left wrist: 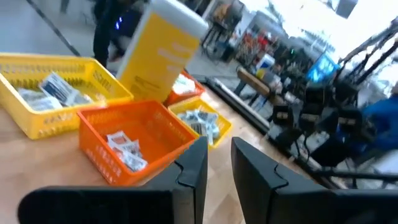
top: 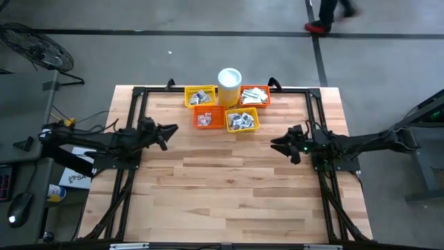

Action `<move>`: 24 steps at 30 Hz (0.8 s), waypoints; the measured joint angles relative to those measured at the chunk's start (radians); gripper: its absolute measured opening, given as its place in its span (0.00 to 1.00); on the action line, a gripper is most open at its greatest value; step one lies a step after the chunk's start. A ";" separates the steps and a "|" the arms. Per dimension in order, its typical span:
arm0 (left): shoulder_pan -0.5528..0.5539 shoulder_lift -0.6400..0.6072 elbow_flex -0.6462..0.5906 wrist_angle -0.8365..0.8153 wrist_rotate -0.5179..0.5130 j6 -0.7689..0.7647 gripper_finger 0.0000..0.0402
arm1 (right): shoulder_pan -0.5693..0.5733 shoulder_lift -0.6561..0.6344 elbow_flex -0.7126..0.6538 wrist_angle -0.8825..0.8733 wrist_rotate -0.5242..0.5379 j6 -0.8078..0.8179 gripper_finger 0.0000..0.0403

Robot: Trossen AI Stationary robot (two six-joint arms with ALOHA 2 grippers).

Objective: Pick & Place First Aid Supplies
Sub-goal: Return to Home Position

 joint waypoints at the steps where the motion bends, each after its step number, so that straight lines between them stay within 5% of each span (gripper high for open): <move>1: 0.000 -0.033 -0.013 0.001 -0.014 0.009 0.18 | 0.000 -0.025 -0.015 0.005 -0.001 0.001 0.43; 12: 0.001 -0.372 -0.058 -0.166 -0.075 0.125 0.18 | -0.001 -0.259 -0.020 -0.150 0.088 -0.031 0.43; 24: 0.001 -0.373 -0.045 -0.237 0.068 0.153 0.18 | -0.001 -0.458 -0.021 -0.263 0.129 -0.138 0.43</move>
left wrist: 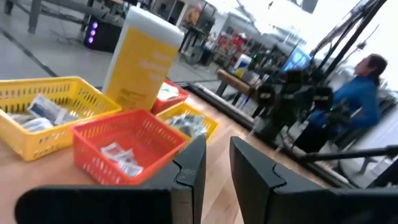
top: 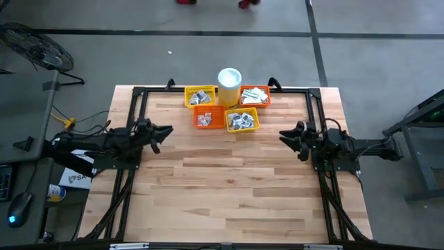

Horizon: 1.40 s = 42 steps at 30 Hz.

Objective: Pick & Place First Aid Supplies
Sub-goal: Return to Home Position

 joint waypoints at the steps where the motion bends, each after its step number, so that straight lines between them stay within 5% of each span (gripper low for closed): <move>1: 0.000 0.000 0.000 -0.008 -0.002 0.001 0.18 | 0.000 0.003 0.000 0.000 0.001 -0.014 0.43; 14: 0.001 0.000 0.003 -0.036 -0.015 0.110 0.18 | 0.000 0.023 0.000 -0.005 0.006 -0.254 0.43; 20: 0.001 0.009 0.003 -0.041 -0.033 0.216 0.18 | 0.000 0.024 0.000 -0.007 -0.013 -0.255 0.43; 42: 0.001 0.009 0.001 -0.042 -0.021 0.209 0.18 | 0.000 0.024 -0.001 -0.007 -0.016 -0.255 0.43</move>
